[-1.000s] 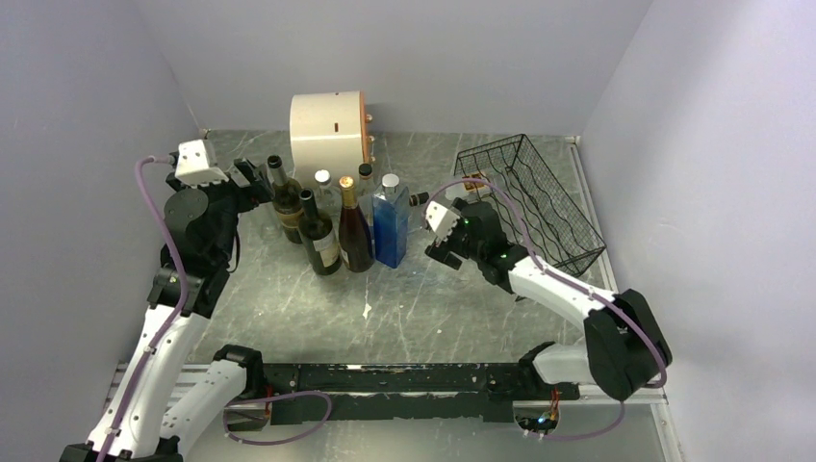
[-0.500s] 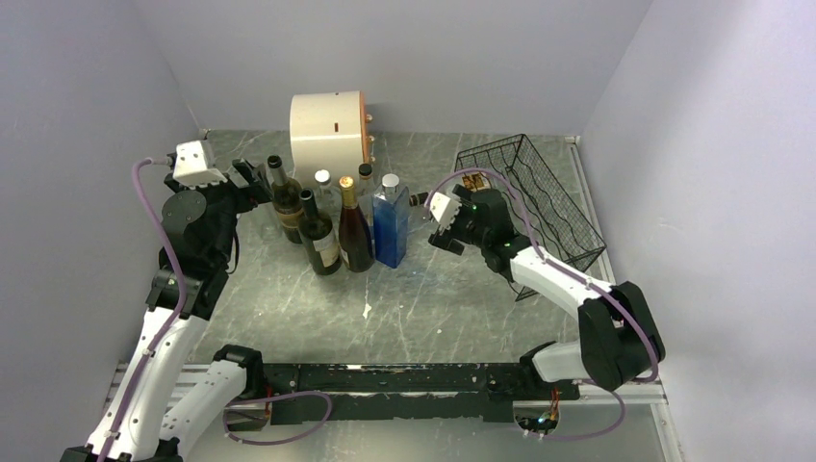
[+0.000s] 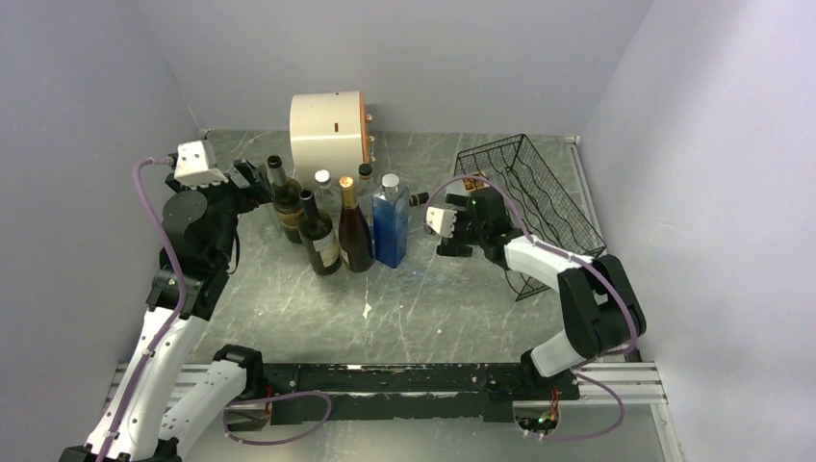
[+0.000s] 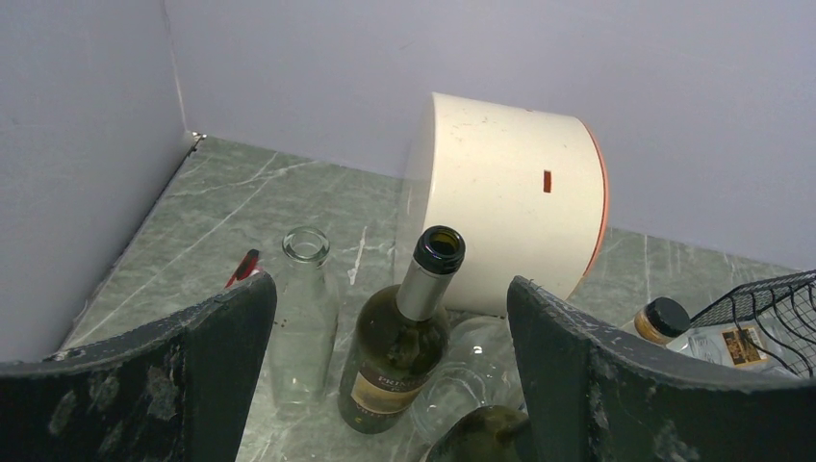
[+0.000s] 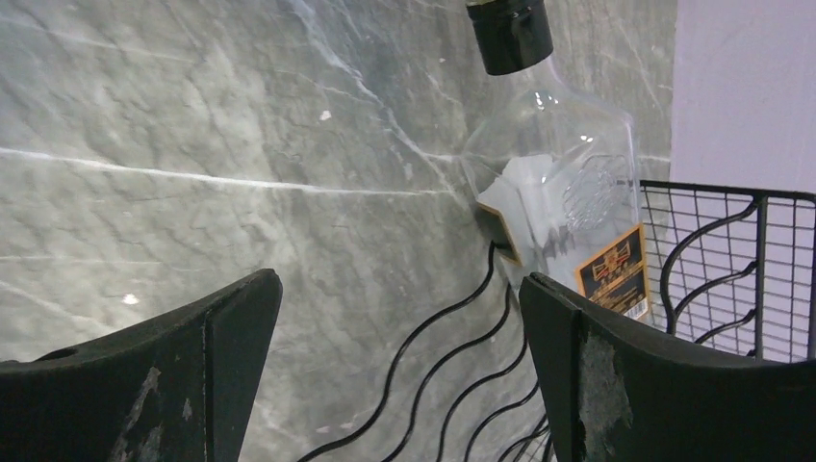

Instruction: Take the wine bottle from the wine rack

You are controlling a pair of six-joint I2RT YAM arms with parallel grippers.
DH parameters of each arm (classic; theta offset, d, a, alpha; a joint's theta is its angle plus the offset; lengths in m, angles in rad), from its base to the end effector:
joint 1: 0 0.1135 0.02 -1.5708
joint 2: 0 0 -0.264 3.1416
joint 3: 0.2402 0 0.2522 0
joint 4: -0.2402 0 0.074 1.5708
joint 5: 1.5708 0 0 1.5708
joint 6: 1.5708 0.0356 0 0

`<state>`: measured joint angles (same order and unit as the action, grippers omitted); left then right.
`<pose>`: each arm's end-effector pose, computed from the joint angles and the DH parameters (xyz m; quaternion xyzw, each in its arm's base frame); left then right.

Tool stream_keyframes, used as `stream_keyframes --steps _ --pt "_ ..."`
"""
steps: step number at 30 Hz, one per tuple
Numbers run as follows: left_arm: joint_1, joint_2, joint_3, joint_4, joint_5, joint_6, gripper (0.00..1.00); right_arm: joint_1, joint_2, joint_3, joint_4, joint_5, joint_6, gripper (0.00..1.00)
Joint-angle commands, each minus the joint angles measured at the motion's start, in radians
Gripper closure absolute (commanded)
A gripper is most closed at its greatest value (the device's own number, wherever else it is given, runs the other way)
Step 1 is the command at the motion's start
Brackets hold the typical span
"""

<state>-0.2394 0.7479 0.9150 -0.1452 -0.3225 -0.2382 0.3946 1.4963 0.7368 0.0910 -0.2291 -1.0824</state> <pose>0.1637 -0.0283 0.3953 -0.1143 0.6903 -0.0578 0.7121 0.2781 0.1246 0.1843 -0.6387 0.6276 -0.0492 0.4425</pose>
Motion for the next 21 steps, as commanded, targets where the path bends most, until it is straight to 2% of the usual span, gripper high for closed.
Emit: stream_keyframes --steps 1,15,21 --pt "-0.008 -0.008 0.005 0.033 -0.025 0.02 0.07 -0.034 0.062 0.076 -0.02 -0.086 -0.154 0.0" --pt "-0.008 0.005 0.006 0.032 -0.029 0.024 0.07 -0.067 0.259 0.336 -0.153 -0.151 -0.253 0.0" --pt "-0.008 0.013 0.008 0.031 -0.028 0.022 0.07 -0.12 0.329 0.449 -0.282 -0.216 -0.291 0.01"
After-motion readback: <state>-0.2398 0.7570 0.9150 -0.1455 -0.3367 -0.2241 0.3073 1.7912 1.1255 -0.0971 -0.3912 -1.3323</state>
